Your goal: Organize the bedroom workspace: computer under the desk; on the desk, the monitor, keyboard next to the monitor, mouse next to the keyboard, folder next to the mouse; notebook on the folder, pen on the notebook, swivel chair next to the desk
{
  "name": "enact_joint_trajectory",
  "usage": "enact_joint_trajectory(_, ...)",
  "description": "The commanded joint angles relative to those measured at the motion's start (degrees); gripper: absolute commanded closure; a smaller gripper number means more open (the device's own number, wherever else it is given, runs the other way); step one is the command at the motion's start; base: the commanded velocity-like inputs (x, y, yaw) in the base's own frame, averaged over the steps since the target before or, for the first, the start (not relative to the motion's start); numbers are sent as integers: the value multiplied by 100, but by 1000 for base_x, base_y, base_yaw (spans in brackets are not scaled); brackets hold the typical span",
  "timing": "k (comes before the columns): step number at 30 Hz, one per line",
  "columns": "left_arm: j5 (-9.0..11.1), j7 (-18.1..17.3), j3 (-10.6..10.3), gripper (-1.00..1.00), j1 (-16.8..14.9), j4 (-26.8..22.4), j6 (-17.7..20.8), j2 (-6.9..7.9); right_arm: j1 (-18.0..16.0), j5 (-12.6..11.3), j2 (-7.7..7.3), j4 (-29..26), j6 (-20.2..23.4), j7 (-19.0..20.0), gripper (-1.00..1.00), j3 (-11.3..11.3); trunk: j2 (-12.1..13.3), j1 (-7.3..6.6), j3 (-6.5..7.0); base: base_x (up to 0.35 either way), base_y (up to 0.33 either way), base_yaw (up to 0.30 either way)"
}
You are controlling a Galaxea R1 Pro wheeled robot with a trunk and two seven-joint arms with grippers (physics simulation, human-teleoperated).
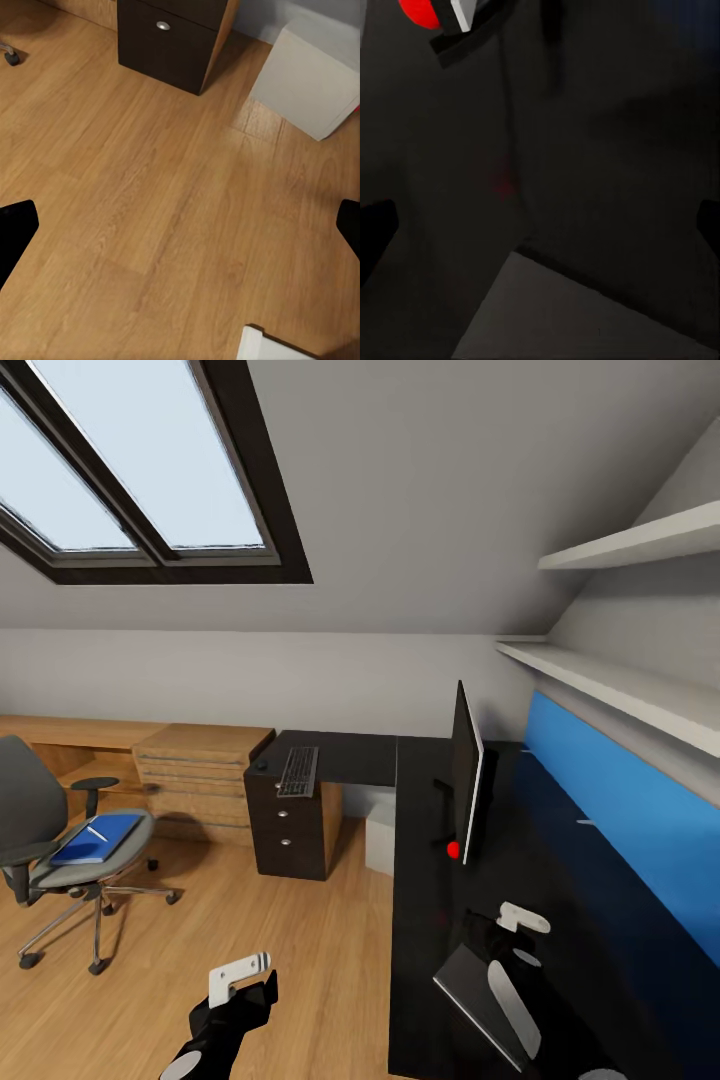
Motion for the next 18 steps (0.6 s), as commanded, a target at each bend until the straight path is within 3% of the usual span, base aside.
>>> enact_joint_trajectory(1,43,45,-11,-100,-2,-11,13,5,-29,120,-15,27,-7,-52,-100,32,-9,2,-10,0,0,0)
enact_joint_trajectory(7,48,45,-17,-100,-3,-11,8,5,-222,421,-31,386,-149,-53,-100,32,-9,2,-10,0,0,0)
enact_joint_trajectory(8,50,41,-19,-100,-2,-14,7,5,-561,697,-35,1148,-542,-39,-100,34,-9,2,-10,0,0,0)
enact_joint_trajectory(10,54,39,-23,-100,-3,-24,6,5,-716,842,-32,1511,-763,-31,-100,37,-9,2,-10,0,0,0)
enact_joint_trajectory(18,59,37,-51,-100,-4,-39,6,5,-938,1081,-42,2147,-1355,241,-100,55,-9,2,-10,0,0,0)
